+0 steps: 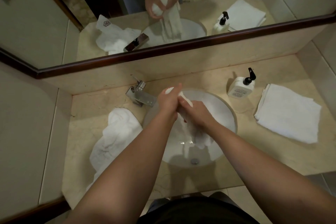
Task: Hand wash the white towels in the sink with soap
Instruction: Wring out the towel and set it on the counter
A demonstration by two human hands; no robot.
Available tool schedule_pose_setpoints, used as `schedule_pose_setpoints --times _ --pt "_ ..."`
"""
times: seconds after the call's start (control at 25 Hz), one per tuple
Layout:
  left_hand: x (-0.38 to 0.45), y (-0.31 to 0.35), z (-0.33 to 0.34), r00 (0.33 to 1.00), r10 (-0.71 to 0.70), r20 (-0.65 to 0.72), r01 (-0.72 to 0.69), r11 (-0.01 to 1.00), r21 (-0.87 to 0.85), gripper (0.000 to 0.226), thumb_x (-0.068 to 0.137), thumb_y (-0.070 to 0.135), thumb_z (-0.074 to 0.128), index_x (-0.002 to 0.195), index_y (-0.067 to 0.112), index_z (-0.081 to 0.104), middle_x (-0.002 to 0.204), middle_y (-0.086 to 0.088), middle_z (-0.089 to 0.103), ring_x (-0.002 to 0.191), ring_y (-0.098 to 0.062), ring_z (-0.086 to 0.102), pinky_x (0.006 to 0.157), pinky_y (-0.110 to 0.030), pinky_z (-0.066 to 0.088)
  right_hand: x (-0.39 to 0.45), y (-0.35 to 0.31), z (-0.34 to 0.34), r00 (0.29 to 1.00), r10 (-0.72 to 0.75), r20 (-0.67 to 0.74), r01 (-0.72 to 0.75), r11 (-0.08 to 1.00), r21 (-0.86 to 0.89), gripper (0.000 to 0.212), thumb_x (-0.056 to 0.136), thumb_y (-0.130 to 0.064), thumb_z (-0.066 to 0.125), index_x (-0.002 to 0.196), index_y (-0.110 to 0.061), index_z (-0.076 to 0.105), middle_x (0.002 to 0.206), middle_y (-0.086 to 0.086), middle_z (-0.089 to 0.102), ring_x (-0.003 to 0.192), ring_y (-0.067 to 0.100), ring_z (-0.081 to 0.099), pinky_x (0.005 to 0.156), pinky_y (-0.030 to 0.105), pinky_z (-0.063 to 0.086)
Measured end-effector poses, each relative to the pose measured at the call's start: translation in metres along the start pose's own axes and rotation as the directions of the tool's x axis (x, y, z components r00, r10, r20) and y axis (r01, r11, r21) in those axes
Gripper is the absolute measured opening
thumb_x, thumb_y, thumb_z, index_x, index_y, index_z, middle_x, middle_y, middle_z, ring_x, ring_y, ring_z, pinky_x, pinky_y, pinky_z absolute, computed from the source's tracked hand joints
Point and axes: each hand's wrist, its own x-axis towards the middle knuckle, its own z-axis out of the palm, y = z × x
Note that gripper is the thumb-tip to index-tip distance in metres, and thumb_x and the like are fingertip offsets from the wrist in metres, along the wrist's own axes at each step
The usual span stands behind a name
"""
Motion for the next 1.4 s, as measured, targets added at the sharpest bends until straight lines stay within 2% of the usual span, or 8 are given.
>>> schedule_pose_setpoints --times 0.2,0.36,0.48,0.6,0.8,1.0,1.2,1.4 --pt "-0.006 0.023 -0.011 0.834 -0.032 0.551 0.059 0.998 -0.032 0.035 0.087 0.037 0.068 0.112 0.015 0.060 0.098 -0.007 0.068 0.094 -0.023 0.063 0.083 -0.038 0.047 -0.003 -0.005 -0.024 0.991 0.070 0.114 -0.114 0.886 0.449 0.043 0.090 -0.048 0.062 0.085 -0.006 0.066 0.065 0.006 0.060 0.055 0.017 0.054 0.052 0.029 0.044" --pt "-0.011 0.031 -0.007 0.731 0.060 0.680 0.162 0.952 -0.259 0.032 0.084 0.026 0.062 0.115 0.014 0.060 0.113 -0.011 0.069 0.109 -0.025 0.065 0.091 -0.038 0.050 -0.003 -0.018 -0.038 0.910 0.066 0.410 -0.297 0.792 0.533 0.056 0.084 -0.060 0.057 0.088 -0.004 0.058 0.058 0.006 0.051 0.046 0.014 0.048 0.044 0.024 0.041" --pt "-0.015 0.039 0.007 0.786 0.082 0.613 0.199 0.905 -0.376 0.023 0.081 0.017 0.069 0.102 0.016 0.059 0.083 -0.006 0.068 0.079 -0.019 0.068 0.073 -0.032 0.058 -0.004 -0.025 -0.035 0.906 0.042 0.421 -0.325 0.705 0.631 0.063 0.082 -0.070 0.050 0.090 -0.008 0.060 0.055 0.005 0.050 0.042 0.012 0.048 0.040 0.021 0.041" --pt "-0.014 0.039 0.017 0.901 0.039 0.432 0.088 0.959 -0.270 0.017 0.090 0.004 0.064 0.101 0.015 0.056 0.066 -0.004 0.061 0.060 -0.016 0.060 0.059 -0.029 0.055 -0.003 -0.021 -0.020 0.980 0.138 0.146 -0.197 0.795 0.574 0.075 0.088 -0.078 0.034 0.092 -0.010 0.067 0.063 0.011 0.057 0.049 0.018 0.053 0.047 0.027 0.044" --pt "-0.015 0.018 0.019 0.987 0.056 0.151 -0.038 0.992 -0.121 0.013 0.089 0.007 0.071 0.097 0.013 0.063 0.069 -0.004 0.064 0.054 -0.013 0.062 0.057 -0.026 0.054 0.005 -0.003 -0.001 0.984 0.142 -0.108 -0.103 0.946 0.307 0.088 0.093 -0.075 0.018 0.078 -0.006 0.070 0.056 0.015 0.064 0.052 0.025 0.063 0.062 0.038 0.054" --pt "-0.009 0.004 0.022 0.994 0.105 -0.039 -0.102 0.993 0.063 0.003 0.090 0.013 0.070 0.091 0.015 0.068 0.068 -0.002 0.064 0.058 -0.015 0.059 0.071 -0.034 0.054 0.008 0.013 0.008 0.966 0.039 -0.255 -0.036 0.999 0.017 0.096 0.085 -0.080 0.013 0.087 -0.005 0.073 0.080 0.018 0.071 0.083 0.034 0.068 0.082 0.044 0.053" --pt "-0.008 -0.001 0.020 0.992 0.084 -0.099 -0.080 0.996 0.049 0.002 0.091 0.013 0.068 0.090 0.014 0.066 0.065 0.001 0.061 0.058 -0.012 0.056 0.054 -0.017 0.048 0.005 0.013 0.006 0.979 -0.035 -0.201 0.022 0.998 -0.067 0.085 0.093 -0.074 0.020 0.065 -0.010 0.068 0.061 0.008 0.067 0.066 0.023 0.066 0.071 0.037 0.052" --pt "-0.007 0.011 0.021 0.995 -0.085 -0.054 0.075 0.983 -0.167 0.013 0.093 0.019 0.069 0.092 0.008 0.061 0.063 -0.009 0.060 0.052 -0.016 0.056 0.053 -0.025 0.051 -0.005 0.010 -0.013 1.000 -0.021 0.018 0.016 0.970 0.243 0.049 0.094 -0.053 0.055 0.074 -0.009 0.065 0.064 0.006 0.065 0.058 0.014 0.061 0.063 0.029 0.048"
